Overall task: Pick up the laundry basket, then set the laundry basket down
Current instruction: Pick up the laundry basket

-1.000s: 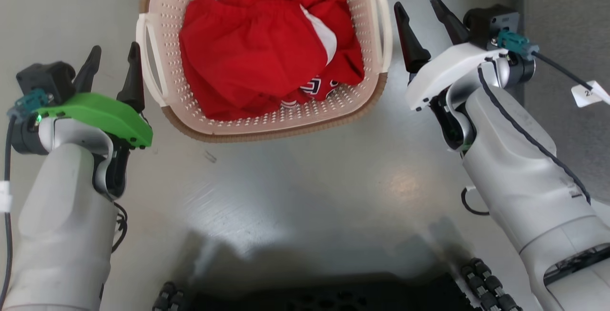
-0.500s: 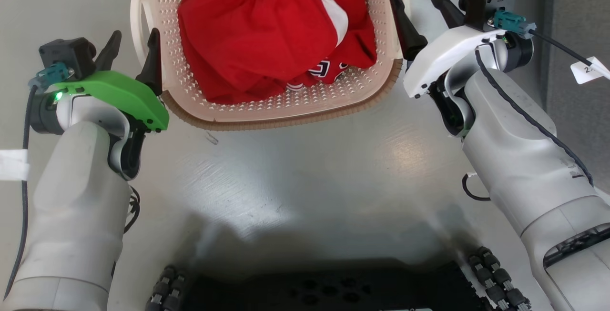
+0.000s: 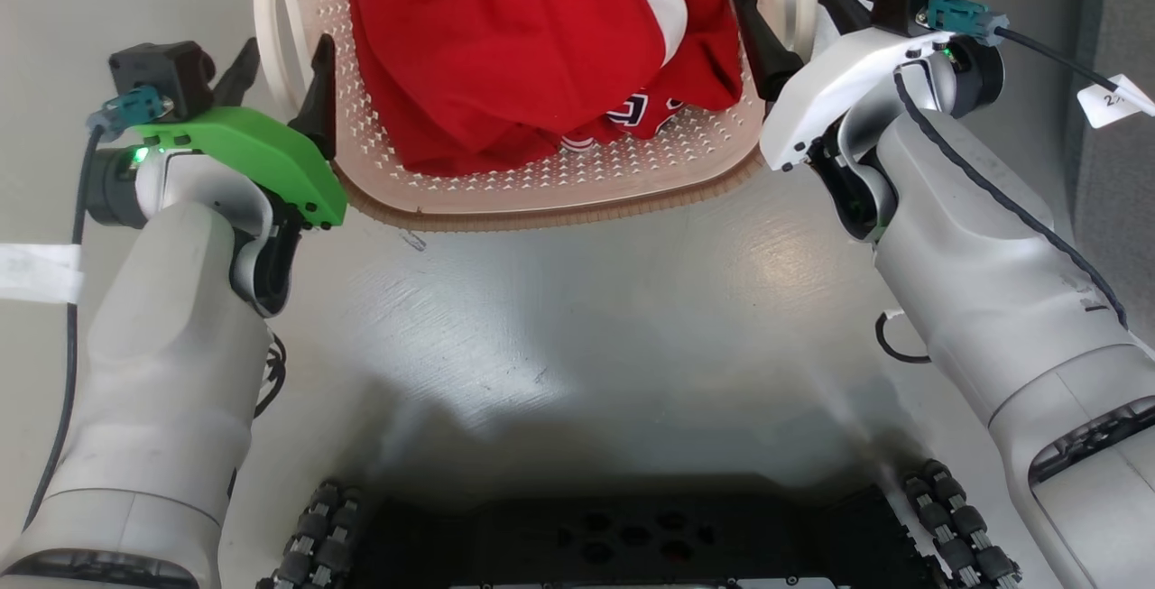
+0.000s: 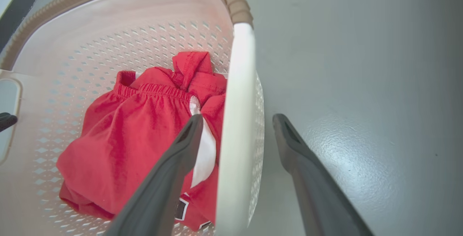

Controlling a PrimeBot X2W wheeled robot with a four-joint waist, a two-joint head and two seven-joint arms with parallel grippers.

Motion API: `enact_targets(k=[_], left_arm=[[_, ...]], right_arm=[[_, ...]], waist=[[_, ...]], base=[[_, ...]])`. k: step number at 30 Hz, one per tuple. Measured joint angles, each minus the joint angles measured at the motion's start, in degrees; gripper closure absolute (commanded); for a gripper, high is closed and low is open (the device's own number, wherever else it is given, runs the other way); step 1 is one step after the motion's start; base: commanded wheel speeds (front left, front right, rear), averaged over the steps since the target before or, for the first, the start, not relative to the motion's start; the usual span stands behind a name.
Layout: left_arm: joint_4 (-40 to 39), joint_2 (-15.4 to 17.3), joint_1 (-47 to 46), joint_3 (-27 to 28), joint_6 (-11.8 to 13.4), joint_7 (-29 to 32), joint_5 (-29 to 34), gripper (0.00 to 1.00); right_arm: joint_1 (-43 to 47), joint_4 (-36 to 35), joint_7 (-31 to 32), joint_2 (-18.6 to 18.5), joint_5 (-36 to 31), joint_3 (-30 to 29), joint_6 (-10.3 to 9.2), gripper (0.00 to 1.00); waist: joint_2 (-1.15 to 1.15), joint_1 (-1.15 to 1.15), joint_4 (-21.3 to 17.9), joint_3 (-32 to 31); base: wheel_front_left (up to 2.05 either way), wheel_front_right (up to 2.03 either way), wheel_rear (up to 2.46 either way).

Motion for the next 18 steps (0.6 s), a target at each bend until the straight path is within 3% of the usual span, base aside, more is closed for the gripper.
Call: enact_targets(k=[6, 9, 10, 11, 12, 13, 14, 18], left_arm=[[1.3, -0.1, -1.0, -1.5, 0.0, 0.0, -1.0, 0.00], [1.9, -0.1, -1.5, -2.0, 0.0, 0.0, -1.5, 0.13], [2.1, -0.1, -1.7, -2.2, 0.0, -0.1, -1.6, 0.20], [2.3, -0.1, -1.8, -2.4, 0.0, -0.1, -1.9, 0.36], [2.5, -0.1, -1.9, -2.5, 0.0, -0.1, -2.1, 0.56], [2.7, -0.1, -2.0, -2.7, 0.0, -0.1, -2.4, 0.75], [2.9, -0.1, -2.1, -2.9, 0.0, -0.1, -2.8, 1.00], [3.3, -0.8, -2.4, -3.8, -0.4, -0.1, -3.9, 1.00]], right_arm=[[-1.1, 1.2, 0.4, 0.0, 2.0, 1.0, 0.00, 0.00], [-1.6, 1.7, 0.4, 0.0, 2.7, 1.4, 0.00, 0.00], [-1.8, 1.8, 0.4, 0.0, 3.0, 1.6, 0.00, 0.21], [-1.9, 1.9, 0.5, 0.0, 3.2, 1.8, 0.00, 0.53], [-1.9, 2.1, 0.7, 0.0, 3.4, 1.9, 0.01, 0.66], [-1.9, 2.3, 0.8, 0.0, 3.6, 2.1, 0.01, 0.93], [-2.0, 2.4, 0.8, 0.0, 4.1, 2.2, 0.00, 1.00], [-2.4, 2.8, 0.9, 0.2, 5.8, 2.5, -0.33, 1.00]], waist=[[0.00, 0.00, 0.4, 0.4], [0.00, 0.00, 0.6, 0.5], [0.00, 0.00, 0.6, 0.5], [0.00, 0.00, 0.7, 0.5], [0.00, 0.00, 0.7, 0.6], [0.00, 0.00, 0.7, 0.6], [0.00, 0.00, 0.8, 0.6], [0.00, 0.00, 0.8, 0.6]], base=[[0.00, 0.00, 0.00], [0.00, 0.00, 0.00], [0.00, 0.00, 0.00], [0.00, 0.00, 0.00], [0.00, 0.00, 0.00], [0.00, 0.00, 0.00], [0.00, 0.00, 0.00], [0.00, 0.00, 0.00]])
